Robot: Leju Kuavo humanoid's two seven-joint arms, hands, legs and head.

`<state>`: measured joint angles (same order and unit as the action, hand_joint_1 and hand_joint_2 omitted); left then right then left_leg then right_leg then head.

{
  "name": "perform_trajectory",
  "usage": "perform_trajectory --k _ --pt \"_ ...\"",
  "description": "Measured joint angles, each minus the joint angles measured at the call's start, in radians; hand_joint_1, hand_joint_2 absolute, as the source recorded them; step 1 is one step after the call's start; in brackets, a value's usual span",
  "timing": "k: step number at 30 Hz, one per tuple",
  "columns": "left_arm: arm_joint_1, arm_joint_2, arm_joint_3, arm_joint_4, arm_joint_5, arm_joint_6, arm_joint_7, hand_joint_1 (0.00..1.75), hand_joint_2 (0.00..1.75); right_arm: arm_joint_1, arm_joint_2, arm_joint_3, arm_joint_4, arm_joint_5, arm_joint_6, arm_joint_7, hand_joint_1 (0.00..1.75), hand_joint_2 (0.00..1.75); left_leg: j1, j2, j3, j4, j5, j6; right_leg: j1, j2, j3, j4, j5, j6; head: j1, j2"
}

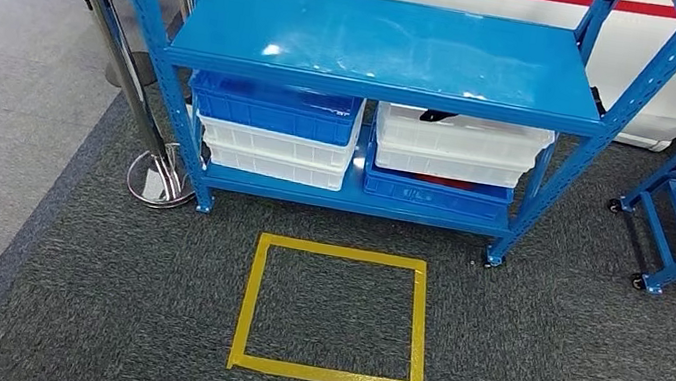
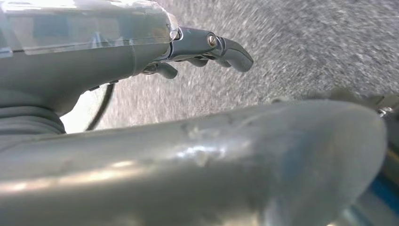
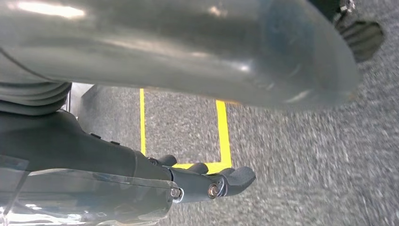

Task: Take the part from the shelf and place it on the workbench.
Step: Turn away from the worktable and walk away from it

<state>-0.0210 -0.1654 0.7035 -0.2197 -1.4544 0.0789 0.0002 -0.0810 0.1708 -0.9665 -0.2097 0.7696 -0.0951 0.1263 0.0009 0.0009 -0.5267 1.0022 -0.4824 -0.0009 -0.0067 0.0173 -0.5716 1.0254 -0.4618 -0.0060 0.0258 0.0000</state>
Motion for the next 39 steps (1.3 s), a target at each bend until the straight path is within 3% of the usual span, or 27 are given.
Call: perform_trajectory --k 3,5,7,9,10,11,13,15,18,19,21,22,23,25,26,27,30,31,32,34,35,36,37,39 --pt "-0.011 -0.002 0.087 -0.005 0.156 -0.007 -0.023 0.0 0.0 0.001 0.0 0.0 0.0 0.009 0.006 0.0 0.0 0.0 -0.003 -0.001 0.007 -0.007 -0.011 0.03 -0.008 -0.002 -0.005 0.023 0.016 0.029 0.0 0.0" --pt "-0.019 -0.004 0.16 -0.008 0.221 -0.009 -0.031 0.0 0.0 0.0 0.0 0.0 0.0 0.016 0.008 0.0 0.0 0.0 0.001 0.001 0.019 -0.011 -0.016 0.043 -0.008 -0.005 -0.039 0.084 -0.011 0.03 0.002 0.0" --pt "-0.023 -0.006 0.209 -0.011 0.233 -0.01 -0.032 0.0 0.0 0.0 -0.001 0.0 -0.002 0.019 0.01 0.0 0.0 0.0 0.001 0.005 0.025 -0.011 -0.024 0.046 -0.009 -0.008 -0.106 0.198 -0.068 0.031 0.003 0.0" --pt "-0.024 -0.006 0.238 -0.014 0.233 -0.01 -0.032 0.0 0.0 0.003 -0.003 -0.001 -0.002 0.02 0.011 -0.001 0.0 0.0 0.002 0.006 0.036 -0.01 -0.032 0.042 -0.013 -0.009 -0.163 0.278 -0.089 0.039 0.003 0.0" --pt "-0.024 -0.006 0.249 -0.014 0.233 -0.01 -0.032 0.0 0.0 0.005 -0.004 -0.001 -0.002 0.02 0.012 -0.001 0.0 0.0 0.003 0.007 0.045 -0.01 -0.038 0.037 -0.016 -0.01 -0.166 0.269 -0.071 0.044 0.003 0.0" --pt "-0.023 -0.006 0.257 -0.014 0.233 -0.011 -0.032 0.0 0.0 0.007 -0.005 -0.001 -0.003 0.02 0.012 -0.001 0.0 0.0 0.005 0.007 0.057 -0.01 -0.046 0.032 -0.019 -0.012 -0.151 0.224 -0.038 0.048 0.003 0.0" --pt "-0.023 -0.007 0.271 -0.014 0.231 -0.016 -0.031 0.0 0.0 0.01 -0.006 -0.001 -0.003 0.021 0.017 -0.002 0.0 0.0 0.009 0.008 0.083 -0.009 -0.066 0.018 -0.021 -0.021 -0.1 0.093 0.031 0.051 0.003 0.0" --pt "-0.026 -0.009 0.28 -0.014 0.227 -0.025 -0.029 0.0 0.0 0.01 -0.007 -0.002 -0.003 0.023 0.023 -0.003 0.0 0.0 0.009 0.011 0.101 -0.016 -0.085 0.003 -0.015 -0.029 -0.073 0.028 0.041 0.038 0.002 0.0" --pt "-0.032 -0.011 0.284 -0.014 0.219 -0.037 -0.023 0.0 0.0 0.011 -0.007 -0.002 -0.003 0.033 0.029 -0.006 0.0 0.0 0.009 0.012 0.113 0.015 -0.072 -0.018 -0.011 -0.025 -0.044 0.017 0.012 0.009 0.0 0.0" --pt "-0.033 -0.012 0.285 -0.014 0.216 -0.04 -0.021 0.0 0.0 0.013 -0.007 -0.002 -0.004 0.036 0.031 -0.008 0.0 0.0 0.01 0.011 0.092 0.065 -0.053 -0.023 -0.012 -0.023 -0.026 0.011 0.001 0.001 0.0 0.0" --pt "-0.033 -0.012 0.289 -0.014 0.212 -0.043 -0.019 0.0 0.0 0.013 -0.007 -0.002 -0.004 0.041 0.035 -0.012 0.0 0.0 0.012 0.009 0.007 0.197 -0.04 -0.029 -0.013 -0.021 0.011 0.0 -0.021 -0.01 -0.003 0.0" --pt "-0.032 -0.012 0.292 -0.014 0.21 -0.043 -0.018 0.0 0.0 0.013 -0.007 -0.002 -0.004 0.044 0.038 -0.015 0.0 0.0 0.012 0.009 -0.042 0.253 -0.06 -0.031 -0.012 -0.018 0.03 -0.004 -0.034 -0.014 -0.004 0.0" --pt "-0.03 -0.012 0.295 -0.014 0.209 -0.044 -0.017 0.0 0.0 0.012 -0.007 -0.002 -0.004 0.046 0.04 -0.019 0.0 0.0 0.012 0.008 -0.086 0.289 -0.099 -0.033 -0.012 -0.015 0.051 -0.009 -0.048 -0.015 -0.004 0.0" --pt "-0.023 -0.012 0.298 -0.014 0.208 -0.044 -0.015 0.0 0.0 0.013 -0.006 -0.002 -0.004 0.051 0.043 -0.025 0.0 0.0 0.012 0.008 -0.148 0.292 -0.183 -0.031 -0.009 -0.005 0.1 -0.017 -0.08 -0.016 -0.005 0.0" --pt "-0.02 -0.012 0.299 -0.014 0.205 -0.044 -0.015 0.0 0.0 0.015 -0.005 -0.002 -0.004 0.052 0.044 -0.028 0.0 0.0 0.011 0.008 -0.166 0.262 -0.196 -0.027 -0.008 -0.002 0.127 -0.021 -0.098 -0.015 -0.005 0.0" --pt "-0.015 -0.012 0.3 -0.014 0.202 -0.044 -0.014 0.0 0.0 0.017 -0.004 -0.002 -0.004 0.053 0.044 -0.029 0.0 0.0 0.009 0.008 -0.179 0.218 -0.176 -0.02 -0.006 0.0 0.152 -0.023 -0.116 -0.014 -0.005 0.0" --pt "-0.003 -0.009 0.301 -0.015 0.193 -0.044 -0.014 0.0 0.0 0.024 0.002 -0.002 -0.002 0.054 0.044 -0.033 0.0 0.0 -0.005 0.004 -0.192 0.089 0.068 0.007 -0.004 0.006 0.212 -0.031 -0.172 -0.005 -0.004 0.0" --pt "-0.003 -0.008 0.302 -0.015 0.19 -0.045 -0.014 0.0 0.0 0.023 0.004 -0.002 -0.002 0.054 0.044 -0.033 0.0 0.0 -0.011 0.002 -0.187 0.07 0.118 0.014 -0.005 0.007 0.23 -0.036 -0.184 0.003 -0.004 0.0" --pt "-0.005 -0.008 0.302 -0.017 0.189 -0.045 -0.014 0.0 0.0 0.018 0.004 -0.002 -0.002 0.055 0.044 -0.033 0.0 0.0 -0.015 0.0 -0.175 0.065 0.113 0.018 -0.006 0.008 0.241 -0.032 -0.18 0.012 -0.005 0.0" --pt "-0.013 -0.009 0.302 -0.02 0.183 -0.046 -0.015 0.0 0.0 0.008 0.005 -0.002 -0.003 0.056 0.045 -0.033 0.0 0.0 -0.012 -0.003 -0.135 0.044 0.089 0.031 -0.008 0.004 0.216 0.04 -0.13 0.024 -0.006 0.0" --pt "-0.016 -0.009 0.302 -0.022 0.18 -0.045 -0.016 0.0 0.0 0.004 0.006 -0.002 -0.003 0.056 0.046 -0.033 0.0 0.0 -0.009 -0.004 -0.11 0.029 0.079 0.037 -0.008 0.002 0.173 0.112 -0.1 0.028 -0.006 0.0" --pt "-0.019 -0.01 0.302 -0.022 0.177 -0.045 -0.016 0.0 0.0 0.0 0.006 -0.002 -0.003 0.056 0.047 -0.033 0.0 0.0 -0.005 -0.004 -0.083 0.013 0.07 0.041 -0.008 -0.001 0.122 0.186 -0.087 0.031 -0.004 0.0" --pt "-0.02 -0.01 0.302 -0.023 0.175 -0.045 -0.016 0.0 0.0 0.0 0.007 -0.002 -0.004 0.056 0.047 -0.032 0.0 0.0 -0.005 -0.004 -0.056 0.0 0.058 0.043 -0.008 -0.004 0.069 0.245 -0.1 0.033 -0.003 0.0" --pt "-0.02 -0.012 0.302 -0.023 0.172 -0.042 -0.014 0.0 0.0 0.002 0.008 -0.002 -0.004 0.056 0.046 -0.031 0.0 0.0 -0.003 -0.007 -0.003 -0.016 0.032 0.043 -0.01 -0.007 -0.015 0.287 -0.195 0.041 -0.002 0.0"
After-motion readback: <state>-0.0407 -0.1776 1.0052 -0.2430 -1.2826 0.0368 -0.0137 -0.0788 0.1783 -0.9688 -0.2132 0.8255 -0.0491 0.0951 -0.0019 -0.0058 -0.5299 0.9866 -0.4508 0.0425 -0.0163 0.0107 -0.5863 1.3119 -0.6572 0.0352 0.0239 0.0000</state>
